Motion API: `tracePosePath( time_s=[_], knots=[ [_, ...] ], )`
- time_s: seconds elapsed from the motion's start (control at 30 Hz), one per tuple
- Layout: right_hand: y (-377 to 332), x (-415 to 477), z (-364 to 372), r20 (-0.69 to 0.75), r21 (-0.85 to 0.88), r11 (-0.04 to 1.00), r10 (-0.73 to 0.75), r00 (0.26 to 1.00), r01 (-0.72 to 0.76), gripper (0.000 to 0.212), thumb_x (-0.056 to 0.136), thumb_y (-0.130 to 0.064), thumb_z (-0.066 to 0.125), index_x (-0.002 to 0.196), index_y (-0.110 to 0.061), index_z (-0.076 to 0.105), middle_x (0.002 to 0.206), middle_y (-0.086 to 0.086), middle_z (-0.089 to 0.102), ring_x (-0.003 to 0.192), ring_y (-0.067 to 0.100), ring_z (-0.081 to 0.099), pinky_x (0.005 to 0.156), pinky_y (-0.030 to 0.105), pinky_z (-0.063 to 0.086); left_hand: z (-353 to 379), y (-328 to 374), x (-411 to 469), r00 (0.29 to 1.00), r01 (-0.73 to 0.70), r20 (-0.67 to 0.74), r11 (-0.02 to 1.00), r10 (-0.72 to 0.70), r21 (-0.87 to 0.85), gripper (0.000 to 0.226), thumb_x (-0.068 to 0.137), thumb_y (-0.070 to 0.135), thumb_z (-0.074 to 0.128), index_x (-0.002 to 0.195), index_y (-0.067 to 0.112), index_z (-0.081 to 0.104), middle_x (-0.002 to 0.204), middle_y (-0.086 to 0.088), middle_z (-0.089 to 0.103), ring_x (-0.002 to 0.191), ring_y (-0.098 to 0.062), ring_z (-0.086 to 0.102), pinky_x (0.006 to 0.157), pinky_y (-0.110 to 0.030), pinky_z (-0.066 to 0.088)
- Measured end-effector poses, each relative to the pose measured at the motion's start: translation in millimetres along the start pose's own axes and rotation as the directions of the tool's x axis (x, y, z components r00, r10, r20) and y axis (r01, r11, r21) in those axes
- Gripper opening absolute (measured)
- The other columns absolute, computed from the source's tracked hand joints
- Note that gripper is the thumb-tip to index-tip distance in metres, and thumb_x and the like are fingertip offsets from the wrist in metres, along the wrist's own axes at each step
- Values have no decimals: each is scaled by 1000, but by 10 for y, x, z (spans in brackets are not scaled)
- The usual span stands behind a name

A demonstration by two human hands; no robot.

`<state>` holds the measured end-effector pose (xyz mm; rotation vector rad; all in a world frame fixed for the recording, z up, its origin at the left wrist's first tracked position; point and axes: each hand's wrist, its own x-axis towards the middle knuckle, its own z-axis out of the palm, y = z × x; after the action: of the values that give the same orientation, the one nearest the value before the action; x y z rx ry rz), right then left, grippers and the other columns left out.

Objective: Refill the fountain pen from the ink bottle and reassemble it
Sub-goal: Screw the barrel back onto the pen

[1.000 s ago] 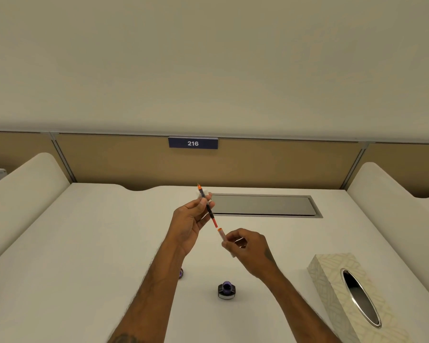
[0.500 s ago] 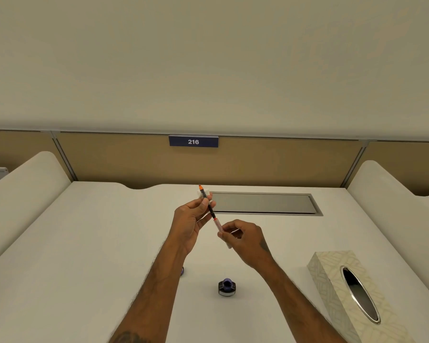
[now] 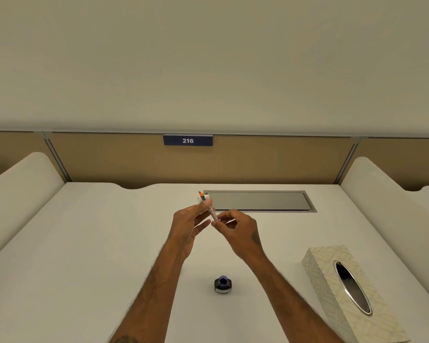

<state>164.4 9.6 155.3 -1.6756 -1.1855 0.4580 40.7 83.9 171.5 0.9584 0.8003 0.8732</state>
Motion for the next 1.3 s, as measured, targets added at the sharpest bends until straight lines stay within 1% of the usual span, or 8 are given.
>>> tracePosePath(
  time_s=[0.07, 0.2, 0.33, 0.57, 0.73, 0.83, 1.1, 1.3],
  knots=[
    [12, -17, -9, 9, 7, 1000, 12, 1000, -12, 22, 82, -28, 76, 96, -12, 71, 90, 1, 73, 79, 14, 67, 69, 21, 55, 1, 11, -2, 1000, -16, -21, 999, 17, 47, 46, 74, 43, 70, 101, 6, 76, 108, -4, 75, 103, -19, 70, 87, -35, 56],
    [30, -37, -47, 17, 30, 999, 11, 1000, -12, 21, 84, -26, 73, 99, -13, 71, 93, 0, 72, 82, 12, 66, 66, 12, 49, -20, -9, -8, 998, -47, -25, 996, 49, 80, 35, 79, 39, 69, 100, 11, 77, 102, -1, 77, 102, -17, 71, 80, -28, 56],
    [37, -70, -56, 40, 96, 994, 45, 998, -48, 27, 89, -23, 67, 115, -14, 67, 98, 2, 70, 87, 16, 66, 71, 14, 51, -17, -29, -30, 998, -55, -5, 993, 56, 105, 35, 79, 39, 68, 100, 12, 77, 103, 0, 77, 102, -15, 71, 79, -27, 56],
    [-2, -143, -64, 85, 252, 951, 163, 983, -180, 24, 100, -21, 48, 122, -18, 57, 94, 4, 73, 69, 7, 68, 61, 17, 51, 5, -45, -51, 998, -65, 14, 985, 63, 161, 44, 73, 43, 69, 101, 10, 77, 105, 0, 76, 103, -13, 70, 83, -28, 55],
    [-36, -168, -72, 113, 243, 952, 165, 980, -188, 30, 84, -27, 73, 110, -18, 61, 97, 1, 68, 72, 14, 72, 64, 21, 55, 6, -54, -53, 998, -66, 7, 984, 66, 163, 35, 80, 38, 67, 99, 10, 77, 104, -1, 77, 102, -13, 70, 80, -27, 55],
    [-32, -164, -63, 89, 252, 948, 175, 980, -192, 21, 85, -20, 72, 103, -15, 61, 95, 3, 68, 73, 16, 72, 65, 23, 56, 9, -59, -51, 998, -64, 7, 983, 64, 174, 32, 84, 36, 66, 100, 10, 77, 105, 0, 76, 102, -12, 70, 78, -25, 55],
    [-112, -181, -58, 119, 356, 899, 229, 966, -257, 26, 98, -30, 52, 119, -17, 56, 93, 8, 75, 76, 18, 73, 62, 20, 51, 6, -50, -48, 998, -62, 3, 984, 62, 167, 31, 84, 36, 65, 100, 11, 77, 104, 0, 77, 101, -12, 70, 78, -26, 55],
    [-98, -184, -58, 97, 280, 934, 201, 975, -220, 34, 84, -25, 73, 114, -17, 58, 98, 1, 67, 78, 17, 72, 66, 21, 53, 2, -51, -49, 998, -60, -4, 982, 62, 181, 27, 89, 30, 63, 102, 10, 76, 107, -2, 76, 103, -14, 70, 80, -26, 56]
  ],
)
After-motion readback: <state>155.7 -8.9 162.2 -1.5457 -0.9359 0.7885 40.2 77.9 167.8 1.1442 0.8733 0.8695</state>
